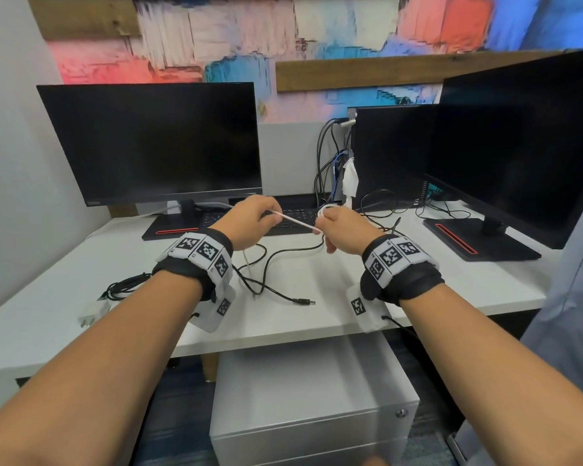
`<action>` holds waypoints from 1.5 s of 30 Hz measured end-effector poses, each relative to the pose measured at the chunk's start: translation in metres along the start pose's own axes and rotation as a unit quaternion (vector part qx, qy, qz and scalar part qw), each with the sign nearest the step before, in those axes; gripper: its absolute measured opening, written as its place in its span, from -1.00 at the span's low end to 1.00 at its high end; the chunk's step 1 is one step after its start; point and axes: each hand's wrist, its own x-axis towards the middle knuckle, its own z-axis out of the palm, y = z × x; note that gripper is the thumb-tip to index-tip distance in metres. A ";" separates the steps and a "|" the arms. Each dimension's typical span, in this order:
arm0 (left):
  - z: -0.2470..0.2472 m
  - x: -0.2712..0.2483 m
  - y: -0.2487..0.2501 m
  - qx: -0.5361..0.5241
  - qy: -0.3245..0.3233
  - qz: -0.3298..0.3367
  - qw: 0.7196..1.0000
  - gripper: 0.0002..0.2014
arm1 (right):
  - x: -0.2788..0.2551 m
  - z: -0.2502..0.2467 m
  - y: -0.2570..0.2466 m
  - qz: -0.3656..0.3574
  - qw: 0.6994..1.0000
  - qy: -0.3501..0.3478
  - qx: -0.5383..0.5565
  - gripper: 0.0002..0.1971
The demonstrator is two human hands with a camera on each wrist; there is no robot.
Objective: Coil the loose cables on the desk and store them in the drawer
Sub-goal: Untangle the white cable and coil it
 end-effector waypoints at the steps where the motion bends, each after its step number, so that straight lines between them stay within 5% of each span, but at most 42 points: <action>1: -0.001 0.000 0.000 -0.002 0.020 0.009 1.000 -0.80 | -0.001 0.000 -0.001 0.001 1.000 -0.003 0.006 -0.63; 4: -0.006 0.002 -0.002 0.001 0.068 0.033 0.997 -0.76 | -0.002 0.001 0.001 0.010 0.998 -0.020 0.051 -0.45; 8: -0.008 0.001 -0.006 0.000 0.065 0.020 0.998 -0.69 | -0.004 -0.003 -0.002 -0.023 0.972 -0.031 0.232 -0.54; 14: 0.012 -0.003 -0.004 -0.020 -0.050 -0.030 0.998 -0.59 | 0.000 -0.012 -0.010 -0.022 0.880 0.005 0.474 -0.57; 21: 0.033 -0.012 0.006 -0.029 -0.211 -0.083 0.974 -0.68 | 0.006 -0.015 -0.017 -0.020 0.814 0.082 0.575 -0.62; 26: 0.034 -0.018 -0.002 0.012 -0.252 -0.094 0.963 -0.76 | 0.009 -0.016 -0.015 -0.027 0.774 0.115 0.622 -0.67; 28: 0.032 -0.020 -0.005 0.025 -0.265 -0.093 0.959 -0.82 | 0.010 -0.014 -0.015 -0.030 0.791 0.132 0.596 -0.68; 31: 0.029 -0.022 -0.007 0.010 -0.276 -0.091 0.957 -0.86 | 0.005 -0.014 -0.016 -0.034 0.897 0.171 0.406 -0.65; 33: 0.026 -0.022 -0.007 -0.012 -0.274 -0.086 0.958 -0.88 | 0.004 -0.013 -0.015 -0.036 0.937 0.189 0.292 -0.63; 36: 0.019 -0.021 -0.006 -0.026 -0.230 -0.073 0.970 -0.88 | 0.009 -0.010 -0.011 -0.066 0.968 0.192 0.149 -0.68; 40: 0.014 -0.014 -0.011 -0.070 -0.113 -0.056 0.990 -0.87 | 0.012 0.000 -0.004 -0.055 0.993 0.098 -0.029 -0.66; 45: 0.012 -0.010 -0.010 -0.061 0.021 -0.022 0.998 -0.84 | 0.006 0.012 -0.002 -0.009 0.999 -0.023 -0.032 -0.64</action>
